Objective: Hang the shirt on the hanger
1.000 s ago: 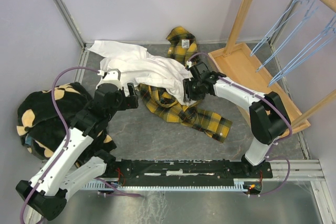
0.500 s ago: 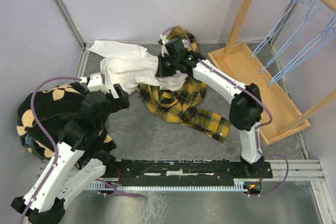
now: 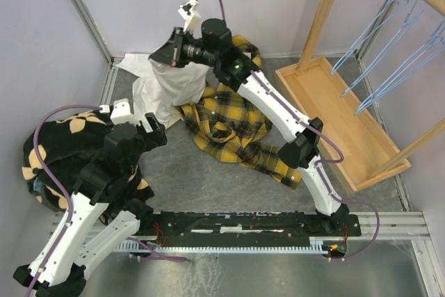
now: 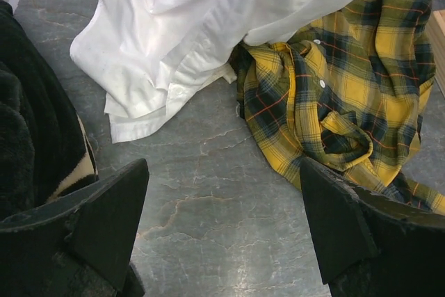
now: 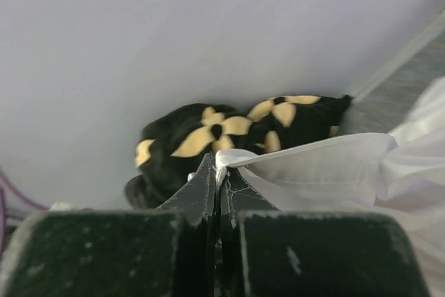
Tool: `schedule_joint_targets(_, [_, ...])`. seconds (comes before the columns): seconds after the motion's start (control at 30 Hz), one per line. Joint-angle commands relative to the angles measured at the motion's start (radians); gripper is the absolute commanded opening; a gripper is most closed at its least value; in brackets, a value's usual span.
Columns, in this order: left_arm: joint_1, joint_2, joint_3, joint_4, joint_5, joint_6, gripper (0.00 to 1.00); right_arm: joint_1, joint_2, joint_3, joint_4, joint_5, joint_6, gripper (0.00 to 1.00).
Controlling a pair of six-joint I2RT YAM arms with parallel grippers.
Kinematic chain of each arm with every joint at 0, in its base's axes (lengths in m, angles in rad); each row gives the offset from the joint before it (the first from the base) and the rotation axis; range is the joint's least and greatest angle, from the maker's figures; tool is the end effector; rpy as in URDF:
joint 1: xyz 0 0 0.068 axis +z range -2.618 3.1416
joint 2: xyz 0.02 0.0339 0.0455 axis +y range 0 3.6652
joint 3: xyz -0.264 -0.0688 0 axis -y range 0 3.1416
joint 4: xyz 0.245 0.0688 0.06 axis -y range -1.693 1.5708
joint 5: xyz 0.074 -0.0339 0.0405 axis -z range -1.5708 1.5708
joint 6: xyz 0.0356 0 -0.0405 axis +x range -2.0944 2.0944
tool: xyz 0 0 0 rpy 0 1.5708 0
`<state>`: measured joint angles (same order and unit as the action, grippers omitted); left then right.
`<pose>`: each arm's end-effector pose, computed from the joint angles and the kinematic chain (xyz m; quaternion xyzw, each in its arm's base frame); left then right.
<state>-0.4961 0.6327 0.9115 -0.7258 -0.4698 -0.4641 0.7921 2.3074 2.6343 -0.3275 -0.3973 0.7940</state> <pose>0.1145 -0.0437 0.3490 -0.1108 0.8249 -0.0646 0.5506 0.3533 0.3776 0.4445 -0.1388 0.6935 0.5917 0.3868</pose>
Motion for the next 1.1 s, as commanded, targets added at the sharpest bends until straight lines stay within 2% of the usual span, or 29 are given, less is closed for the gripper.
schedule_joint_targets(0.0, [-0.003, -0.017, 0.036, 0.007, -0.043, -0.034, 0.95, 0.097, 0.022, 0.055, 0.191, -0.104, 0.055, 0.01])
schedule_joint_targets(0.07, [-0.003, -0.019, 0.032, 0.003, -0.05, -0.041, 0.95, 0.108, 0.043, 0.049, 0.167, -0.08, 0.06, 0.09])
schedule_joint_targets(0.2, [-0.004, -0.023, 0.02, -0.007, -0.056, -0.057, 0.95, 0.09, 0.127, 0.049, -0.013, 0.033, 0.004, 0.47])
schedule_joint_targets(0.27, [-0.003, -0.018, 0.014, -0.01, -0.049, -0.063, 0.95, 0.058, 0.168, 0.051, -0.113, 0.057, -0.043, 0.62])
schedule_joint_targets(0.33, [-0.003, -0.009, 0.014, -0.017, -0.042, -0.065, 0.95, 0.03, 0.128, -0.028, -0.153, 0.09, -0.092, 0.71])
schedule_joint_targets(0.43, [-0.002, 0.0, 0.009, -0.019, -0.045, -0.063, 0.97, 0.006, -0.044, -0.239, -0.132, 0.191, -0.189, 0.88])
schedule_joint_targets(0.57, [-0.003, 0.039, 0.006, 0.012, -0.013, -0.035, 0.99, -0.031, -0.174, -0.297, -0.248, 0.276, -0.294, 0.92])
schedule_joint_targets(0.67, [-0.003, 0.111, 0.023, 0.05, 0.034, 0.0, 0.99, -0.045, -0.293, -0.42, -0.302, 0.382, -0.364, 0.92])
schedule_joint_targets(0.93, [-0.009, 0.37, 0.081, 0.199, 0.2, 0.072, 0.99, -0.051, -0.654, -0.987, -0.256, 0.598, -0.42, 0.92])
schedule_joint_targets(1.07, [-0.062, 0.496, 0.127, 0.278, 0.192, 0.072, 0.99, -0.054, -0.812, -1.262, -0.219, 0.615, -0.382, 0.92])
